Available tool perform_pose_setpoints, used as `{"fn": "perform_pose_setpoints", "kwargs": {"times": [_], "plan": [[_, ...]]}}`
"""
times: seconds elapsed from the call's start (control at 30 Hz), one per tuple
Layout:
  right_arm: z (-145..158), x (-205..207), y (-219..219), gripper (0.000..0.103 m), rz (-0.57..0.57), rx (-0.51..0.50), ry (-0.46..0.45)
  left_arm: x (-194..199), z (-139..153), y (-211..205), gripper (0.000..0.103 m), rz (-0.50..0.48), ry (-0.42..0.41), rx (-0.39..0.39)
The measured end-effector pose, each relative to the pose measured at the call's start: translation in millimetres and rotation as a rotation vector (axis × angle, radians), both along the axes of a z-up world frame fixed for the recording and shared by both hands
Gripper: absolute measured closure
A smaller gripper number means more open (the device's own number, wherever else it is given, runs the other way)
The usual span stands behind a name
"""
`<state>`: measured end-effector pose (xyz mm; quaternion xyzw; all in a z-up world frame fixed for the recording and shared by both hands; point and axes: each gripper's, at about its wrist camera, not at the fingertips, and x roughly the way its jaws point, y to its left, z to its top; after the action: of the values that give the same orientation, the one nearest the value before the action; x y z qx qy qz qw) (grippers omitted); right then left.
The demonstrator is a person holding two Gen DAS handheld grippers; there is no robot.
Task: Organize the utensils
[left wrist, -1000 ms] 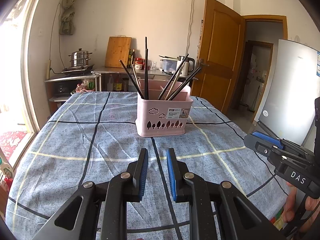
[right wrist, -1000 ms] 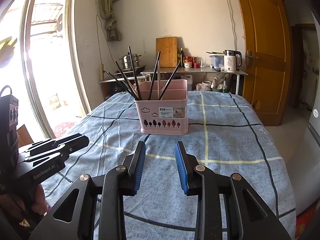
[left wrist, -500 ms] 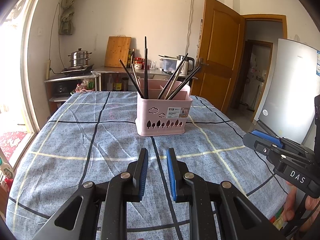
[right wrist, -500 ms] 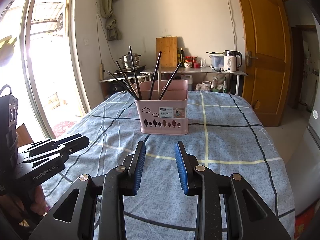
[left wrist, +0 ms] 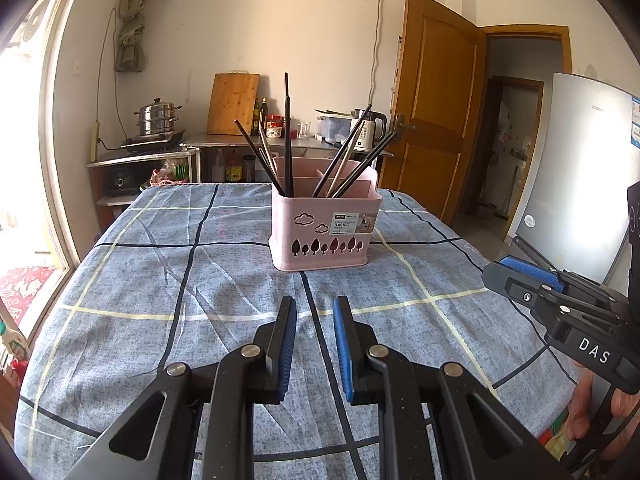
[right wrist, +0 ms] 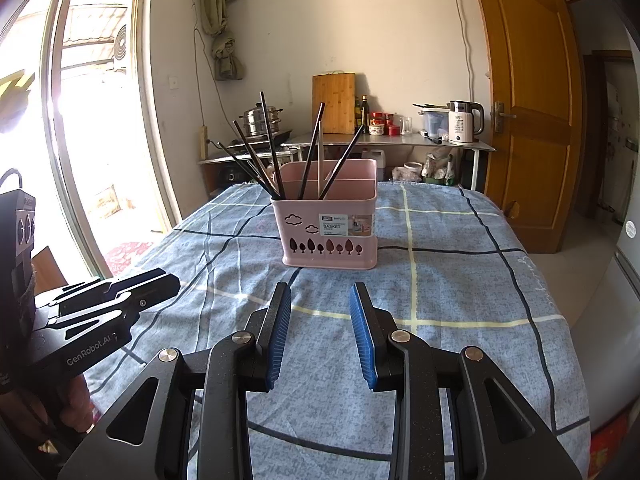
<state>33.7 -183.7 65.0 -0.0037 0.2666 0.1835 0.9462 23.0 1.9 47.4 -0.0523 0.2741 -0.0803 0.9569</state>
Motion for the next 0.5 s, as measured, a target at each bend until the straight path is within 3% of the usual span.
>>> {"fn": "perform_pose_setpoints", "kwargs": {"times": [0.5], "plan": [[0.7,-1.0,-0.4,0.071,0.001,-0.001,0.001,-1.3,0.3,1.0,0.085,-0.01,0.0,0.009]]}}
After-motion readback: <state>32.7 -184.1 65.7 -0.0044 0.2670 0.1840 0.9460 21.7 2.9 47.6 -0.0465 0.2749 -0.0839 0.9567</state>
